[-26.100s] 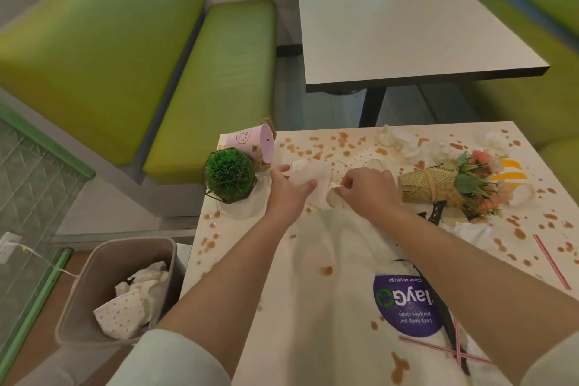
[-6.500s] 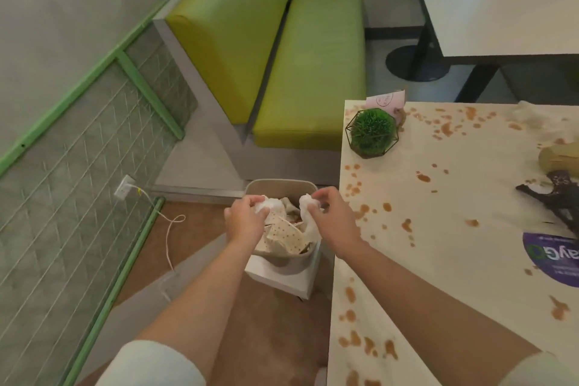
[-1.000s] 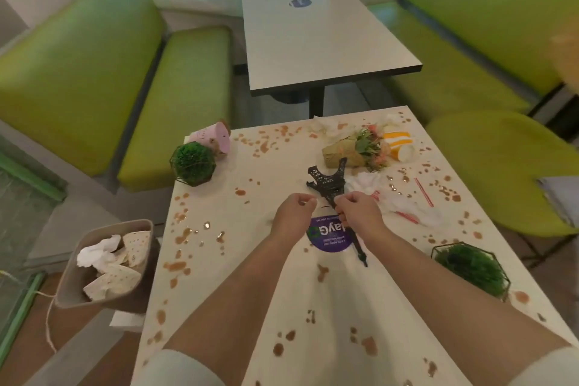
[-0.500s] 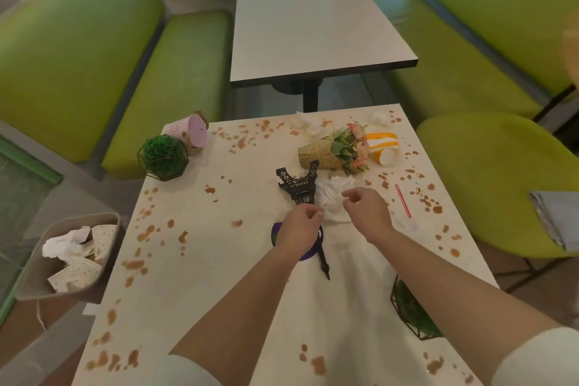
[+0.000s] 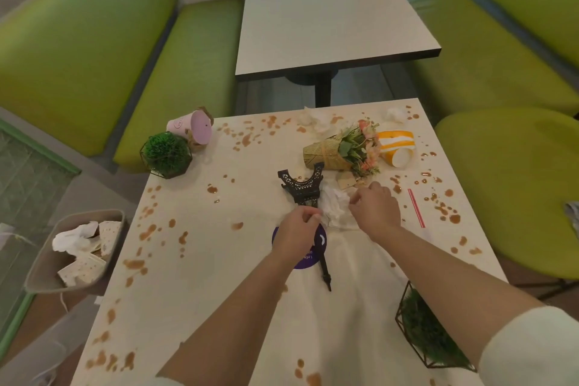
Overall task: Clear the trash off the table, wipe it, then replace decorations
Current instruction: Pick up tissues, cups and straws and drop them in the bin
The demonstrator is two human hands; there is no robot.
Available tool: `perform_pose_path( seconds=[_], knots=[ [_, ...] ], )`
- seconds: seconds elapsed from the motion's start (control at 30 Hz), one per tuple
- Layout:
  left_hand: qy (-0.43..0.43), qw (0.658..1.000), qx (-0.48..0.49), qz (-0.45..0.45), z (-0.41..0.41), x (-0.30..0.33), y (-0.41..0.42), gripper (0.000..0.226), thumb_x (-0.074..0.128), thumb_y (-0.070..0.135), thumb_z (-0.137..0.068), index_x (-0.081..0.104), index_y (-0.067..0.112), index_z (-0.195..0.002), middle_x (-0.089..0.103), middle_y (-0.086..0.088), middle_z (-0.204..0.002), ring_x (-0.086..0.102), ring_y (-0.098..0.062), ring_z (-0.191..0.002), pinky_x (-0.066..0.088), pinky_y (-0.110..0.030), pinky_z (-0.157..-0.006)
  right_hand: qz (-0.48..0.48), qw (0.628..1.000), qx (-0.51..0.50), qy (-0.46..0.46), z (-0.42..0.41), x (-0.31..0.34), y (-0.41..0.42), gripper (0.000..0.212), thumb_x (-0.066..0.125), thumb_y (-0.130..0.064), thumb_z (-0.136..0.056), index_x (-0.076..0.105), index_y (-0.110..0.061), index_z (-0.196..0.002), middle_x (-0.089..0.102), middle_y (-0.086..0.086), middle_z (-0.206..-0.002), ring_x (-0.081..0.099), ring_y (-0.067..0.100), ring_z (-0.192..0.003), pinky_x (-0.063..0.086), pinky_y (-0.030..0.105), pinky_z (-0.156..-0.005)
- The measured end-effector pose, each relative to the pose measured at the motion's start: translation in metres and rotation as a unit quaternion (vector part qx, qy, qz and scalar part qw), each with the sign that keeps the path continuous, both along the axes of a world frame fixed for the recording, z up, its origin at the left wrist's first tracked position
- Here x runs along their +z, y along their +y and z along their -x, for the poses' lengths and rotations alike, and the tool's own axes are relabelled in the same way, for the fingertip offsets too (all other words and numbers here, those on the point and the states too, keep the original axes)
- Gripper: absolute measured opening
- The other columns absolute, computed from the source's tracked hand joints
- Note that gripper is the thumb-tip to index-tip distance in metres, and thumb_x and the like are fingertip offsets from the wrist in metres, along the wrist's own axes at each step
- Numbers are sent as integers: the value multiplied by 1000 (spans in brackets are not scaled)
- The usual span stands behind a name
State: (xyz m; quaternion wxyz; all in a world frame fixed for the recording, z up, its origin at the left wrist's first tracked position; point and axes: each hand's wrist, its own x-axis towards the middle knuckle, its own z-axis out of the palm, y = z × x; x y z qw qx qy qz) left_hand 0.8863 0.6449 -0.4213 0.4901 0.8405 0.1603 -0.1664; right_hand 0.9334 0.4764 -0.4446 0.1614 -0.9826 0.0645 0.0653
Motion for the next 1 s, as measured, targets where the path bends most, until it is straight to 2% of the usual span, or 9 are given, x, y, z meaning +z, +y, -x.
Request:
perform_pose_path(
  seconds=[0.1, 0.2, 0.4, 0.5, 0.57, 0.63, 0.77, 0.87, 1.0],
  knots=[
    [-2, 1000, 10, 6, -2, 0, 0, 13, 52, 29, -97, 62, 33, -105, 66, 8, -109, 63, -13, -101, 52, -32, -88, -54, 998, -15, -7, 3, -1, -3, 16, 60, -28, -91, 71, -22, -100, 54, 4, -113, 45, 23, -112, 45, 36, -88],
    [-4, 1000, 20, 16, -4, 3, -3, 18, 52, 30, -98, 62, 26, -112, 66, 7, -107, 63, -12, -98, 53, -30, -84, -151, 986, -55, -37, 9, 8, -2, 6, 63, -26, -84, 65, -22, -87, 53, -3, -103, 48, 17, -103, 47, 35, -78],
    [-6, 990, 60, 126, -9, 21, -20, 31, 48, 46, -98, 50, 23, -118, 61, -1, -110, 66, -14, -80, 57, -33, -74, -411, 904, -102, -62, 38, 37, -1, 6, 68, -16, -86, 62, -20, -87, 64, -6, -88, 57, 11, -75, 45, 20, -63],
    [21, 982, 68, 176, -12, 31, -26, 47, 44, 60, -95, 42, 28, -130, 54, 1, -122, 68, -22, -91, 60, -36, -75, -469, 876, -98, -64, 51, 44, 4, 7, 69, -11, -86, 65, -18, -85, 66, 3, -86, 55, 8, -71, 44, 13, -62],
    [58, 976, 63, 200, -12, 35, -29, 63, 43, 72, -87, 43, 30, -134, 51, 2, -129, 64, -26, -103, 61, -40, -75, -485, 869, -84, -42, 58, 46, 7, 6, 69, -11, -86, 68, -17, -87, 68, 4, -88, 57, 8, -74, 45, 10, -62],
    [96, 970, 67, 212, -11, 34, -33, 70, 47, 75, -84, 47, 26, -135, 52, 0, -131, 58, -25, -111, 61, -37, -70, -493, 868, -62, -14, 65, 47, 10, 7, 69, -12, -86, 70, -19, -89, 69, 2, -90, 59, 7, -77, 45, 9, -64],
    [136, 960, 113, 216, -5, 29, -37, 50, 55, 49, -94, 53, 13, -129, 59, -8, -121, 60, -20, -99, 57, -30, -66, -467, 878, -100, -27, 76, 46, 14, 12, 70, -15, -86, 65, -23, -92, 64, -8, -91, 54, 2, -74, 41, 14, -64],
    [153, 955, 141, 212, 3, 24, -39, 41, 56, 45, -96, 56, 15, -123, 62, -7, -115, 61, -19, -99, 53, -24, -60, -454, 880, -137, -24, 80, 40, 14, 19, 74, -19, -85, 61, -23, -99, 58, -7, -90, 51, 4, -75, 40, 19, -64],
    [145, 949, 158, 231, 7, 18, -41, 19, 57, 32, -98, 58, 18, -110, 59, 0, -97, 60, -12, -84, 55, -21, -56, -402, 906, -129, -14, 77, 32, 10, 10, 76, -27, -83, 67, -21, -85, 58, 0, -90, 51, 7, -73, 37, 20, -62]
  ],
)
